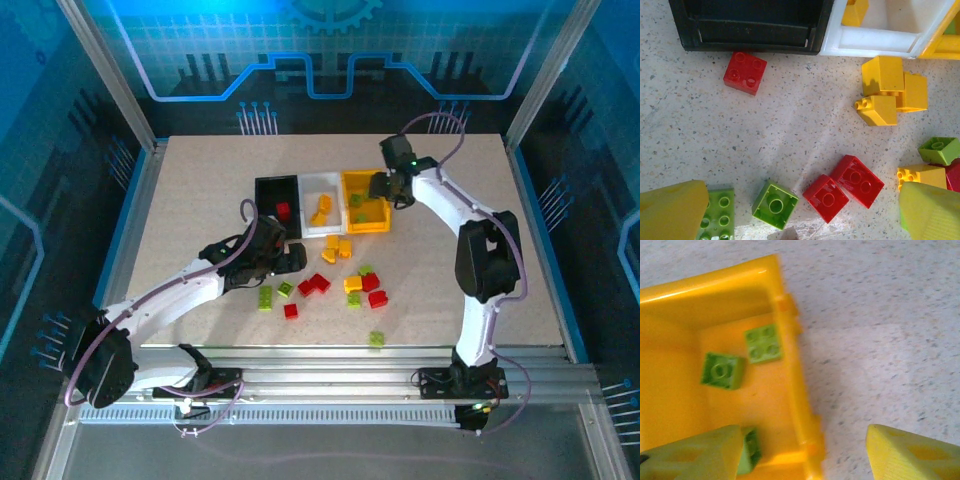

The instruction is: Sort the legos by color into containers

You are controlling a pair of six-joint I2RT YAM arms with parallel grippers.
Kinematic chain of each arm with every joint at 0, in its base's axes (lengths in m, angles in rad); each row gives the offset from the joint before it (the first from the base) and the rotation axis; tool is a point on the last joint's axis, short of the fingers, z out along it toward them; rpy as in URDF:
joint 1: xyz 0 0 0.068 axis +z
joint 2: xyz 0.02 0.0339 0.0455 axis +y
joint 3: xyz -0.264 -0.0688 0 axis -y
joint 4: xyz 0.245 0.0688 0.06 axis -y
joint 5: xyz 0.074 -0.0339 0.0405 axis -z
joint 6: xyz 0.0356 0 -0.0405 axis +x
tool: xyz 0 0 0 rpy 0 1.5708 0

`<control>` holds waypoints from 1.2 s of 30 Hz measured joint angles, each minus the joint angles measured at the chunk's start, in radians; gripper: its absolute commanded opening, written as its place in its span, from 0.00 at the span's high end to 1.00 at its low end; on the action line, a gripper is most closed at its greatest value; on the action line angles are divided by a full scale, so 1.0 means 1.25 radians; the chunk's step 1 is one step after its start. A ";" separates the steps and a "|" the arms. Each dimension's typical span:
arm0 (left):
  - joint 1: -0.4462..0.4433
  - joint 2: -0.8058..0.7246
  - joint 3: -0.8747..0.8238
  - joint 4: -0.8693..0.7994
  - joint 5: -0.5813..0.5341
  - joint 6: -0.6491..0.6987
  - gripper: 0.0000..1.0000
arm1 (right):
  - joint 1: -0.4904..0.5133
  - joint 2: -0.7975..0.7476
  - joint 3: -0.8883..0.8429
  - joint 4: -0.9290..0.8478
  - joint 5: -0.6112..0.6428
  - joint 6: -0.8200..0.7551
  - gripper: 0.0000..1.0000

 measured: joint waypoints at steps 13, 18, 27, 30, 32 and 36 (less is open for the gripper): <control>0.000 0.000 0.000 0.000 0.000 0.000 0.01 | -0.025 0.136 0.113 -0.046 -0.054 -0.049 0.66; 0.000 0.000 0.000 0.000 0.000 0.000 0.01 | -0.019 0.136 0.114 -0.060 -0.053 -0.059 0.76; 0.005 0.000 0.000 0.000 0.000 0.002 0.01 | 0.006 0.103 0.051 -0.044 -0.013 -0.082 1.00; 0.007 0.000 0.000 0.000 0.001 0.002 0.01 | 0.014 0.071 0.003 -0.030 0.002 -0.083 1.00; 0.009 0.000 0.000 0.001 0.004 0.003 0.01 | 0.020 0.044 -0.037 -0.023 0.011 -0.087 1.00; 0.013 0.000 0.000 0.001 0.008 0.003 0.01 | 0.041 -0.013 -0.114 -0.023 0.030 -0.102 1.00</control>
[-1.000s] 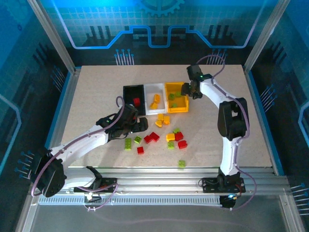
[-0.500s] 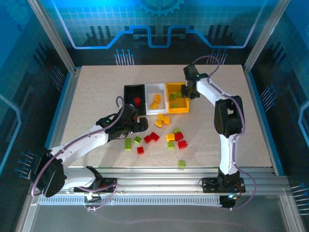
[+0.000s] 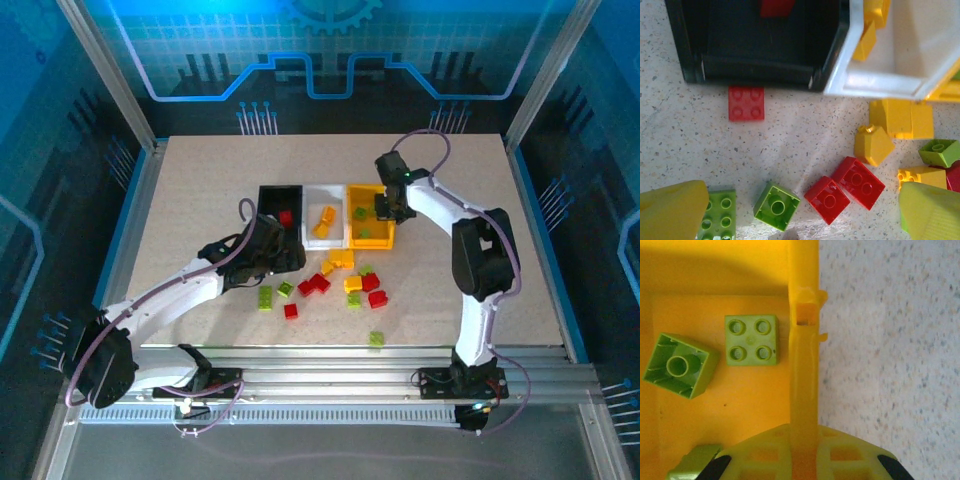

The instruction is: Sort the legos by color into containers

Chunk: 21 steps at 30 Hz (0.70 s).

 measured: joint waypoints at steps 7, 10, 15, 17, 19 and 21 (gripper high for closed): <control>0.013 0.000 0.000 0.000 0.007 0.013 0.01 | 0.031 -0.046 -0.058 -0.008 0.010 -0.005 1.00; 0.013 0.000 0.000 0.000 0.010 0.014 0.01 | 0.031 -0.041 -0.048 -0.016 0.007 0.001 1.00; 0.013 0.000 0.000 0.000 0.013 0.013 0.01 | 0.031 0.015 0.031 -0.045 0.006 0.004 1.00; 0.013 0.000 0.000 0.000 0.013 0.013 0.01 | 0.028 0.034 0.058 -0.049 0.004 0.006 1.00; 0.013 0.000 0.000 0.000 0.013 0.013 0.01 | 0.025 0.044 0.073 -0.051 0.003 0.007 1.00; 0.013 0.000 0.000 0.000 0.013 0.013 0.01 | 0.021 0.049 0.081 -0.054 0.003 0.007 1.00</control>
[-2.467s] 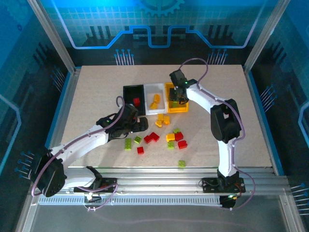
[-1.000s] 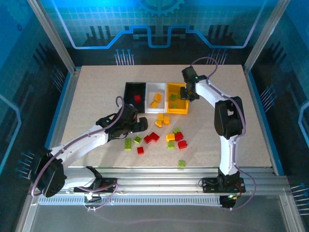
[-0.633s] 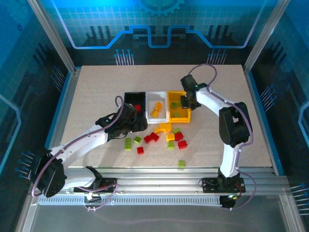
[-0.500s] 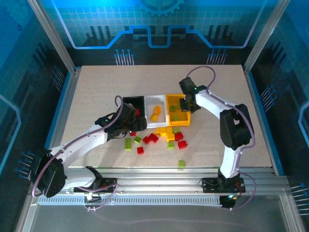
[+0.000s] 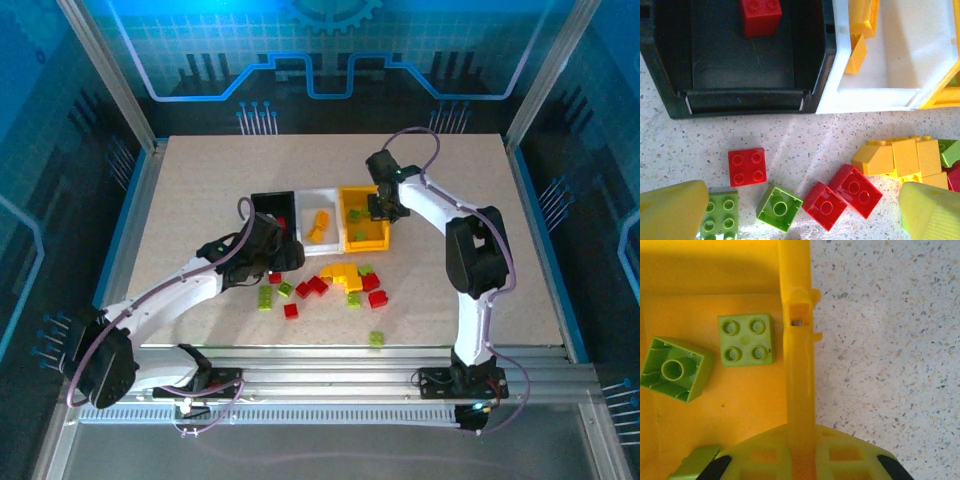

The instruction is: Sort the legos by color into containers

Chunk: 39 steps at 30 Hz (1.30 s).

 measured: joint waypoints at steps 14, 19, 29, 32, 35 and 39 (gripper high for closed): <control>0.000 0.000 0.000 0.000 0.018 0.002 0.03 | -0.003 -0.004 0.001 -0.003 0.001 0.015 0.39; 0.000 0.023 0.006 -0.001 0.011 0.023 0.24 | 0.002 -0.091 -0.040 0.021 0.001 0.028 0.34; -0.007 0.210 0.029 0.000 -0.072 0.047 0.23 | 0.041 -0.300 -0.158 0.079 -0.002 0.059 0.38; -0.009 0.234 0.028 0.003 -0.087 0.049 0.34 | 0.042 -0.316 -0.192 0.085 -0.005 0.066 0.38; -0.010 0.257 0.028 0.008 -0.091 0.049 0.34 | 0.042 -0.327 -0.212 0.087 -0.005 0.067 0.38; -0.012 0.272 0.020 0.006 -0.100 0.047 0.32 | 0.042 -0.349 -0.222 0.089 -0.005 0.067 0.38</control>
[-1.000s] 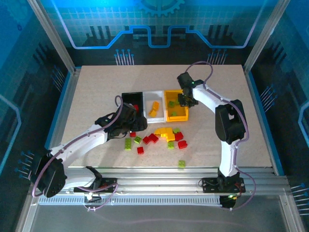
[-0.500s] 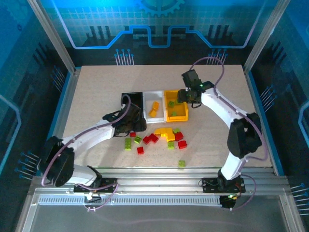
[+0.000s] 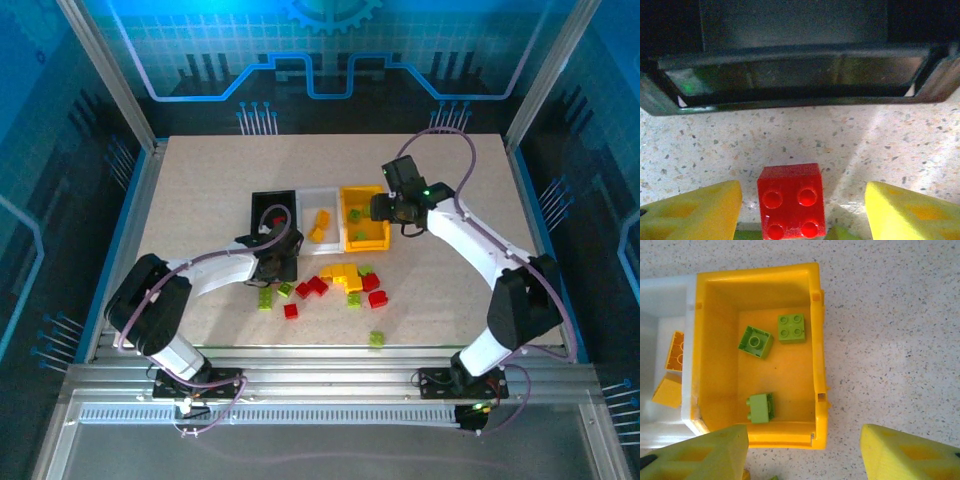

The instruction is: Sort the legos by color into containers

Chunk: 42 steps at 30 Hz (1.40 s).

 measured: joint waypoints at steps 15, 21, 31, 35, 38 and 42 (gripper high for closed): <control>-0.007 0.016 -0.024 0.008 -0.016 -0.007 0.68 | -0.001 -0.020 -0.013 0.008 0.000 0.006 0.39; -0.039 -0.136 0.014 -0.067 -0.036 -0.006 0.66 | -0.002 -0.045 -0.021 0.010 -0.001 0.009 0.39; 0.091 0.021 0.286 -0.075 -0.067 0.018 0.60 | -0.013 -0.064 -0.057 0.014 -0.010 0.021 0.39; 0.121 0.121 0.342 -0.078 -0.068 0.030 0.33 | -0.021 -0.081 -0.070 0.013 -0.021 0.021 0.36; 0.128 0.147 0.358 -0.082 -0.067 0.039 0.24 | -0.026 -0.099 -0.075 0.013 -0.024 0.021 0.34; 0.112 0.110 0.355 -0.093 -0.059 0.041 0.12 | -0.034 -0.124 -0.083 0.012 -0.030 0.024 0.34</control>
